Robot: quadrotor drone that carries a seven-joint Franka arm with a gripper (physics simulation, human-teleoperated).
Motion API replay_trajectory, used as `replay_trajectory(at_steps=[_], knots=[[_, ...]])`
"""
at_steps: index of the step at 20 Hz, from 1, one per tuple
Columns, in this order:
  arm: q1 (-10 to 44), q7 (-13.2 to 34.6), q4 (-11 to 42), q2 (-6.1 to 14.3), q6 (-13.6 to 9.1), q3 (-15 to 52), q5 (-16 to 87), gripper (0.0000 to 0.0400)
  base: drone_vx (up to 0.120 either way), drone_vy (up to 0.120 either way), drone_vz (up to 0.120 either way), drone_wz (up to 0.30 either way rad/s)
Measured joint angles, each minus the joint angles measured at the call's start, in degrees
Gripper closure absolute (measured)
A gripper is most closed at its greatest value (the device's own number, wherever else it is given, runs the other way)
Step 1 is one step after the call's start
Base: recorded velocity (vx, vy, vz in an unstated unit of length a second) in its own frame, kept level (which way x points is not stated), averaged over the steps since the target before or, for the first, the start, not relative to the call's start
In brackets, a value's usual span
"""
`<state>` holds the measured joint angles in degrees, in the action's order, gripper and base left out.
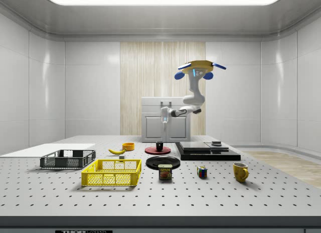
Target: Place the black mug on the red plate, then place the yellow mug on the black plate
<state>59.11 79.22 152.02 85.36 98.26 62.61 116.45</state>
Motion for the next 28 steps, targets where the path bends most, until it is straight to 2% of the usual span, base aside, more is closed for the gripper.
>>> replay_trajectory(at_steps=[4,11,13,17,28], knots=[[0.1,0.0,0.0,0.1,0.1,0.0,-0.1,0.0000,-0.110,0.120,0.040,0.000],[0.2,0.1,0.0,0.3,0.3,0.1,-0.2,0.0000,0.000,0.120,0.000,0.000],[0.2,0.1,0.0,0.4,0.3,0.1,-0.2,0.0000,-0.120,0.120,0.000,0.000],[0.2,0.2,0.0,0.5,0.4,0.1,-0.3,0.0000,-0.120,0.010,0.000,0.000],[0.4,0.3,0.0,0.7,0.7,0.1,-0.4,0.0000,-0.120,0.120,0.000,0.000]])
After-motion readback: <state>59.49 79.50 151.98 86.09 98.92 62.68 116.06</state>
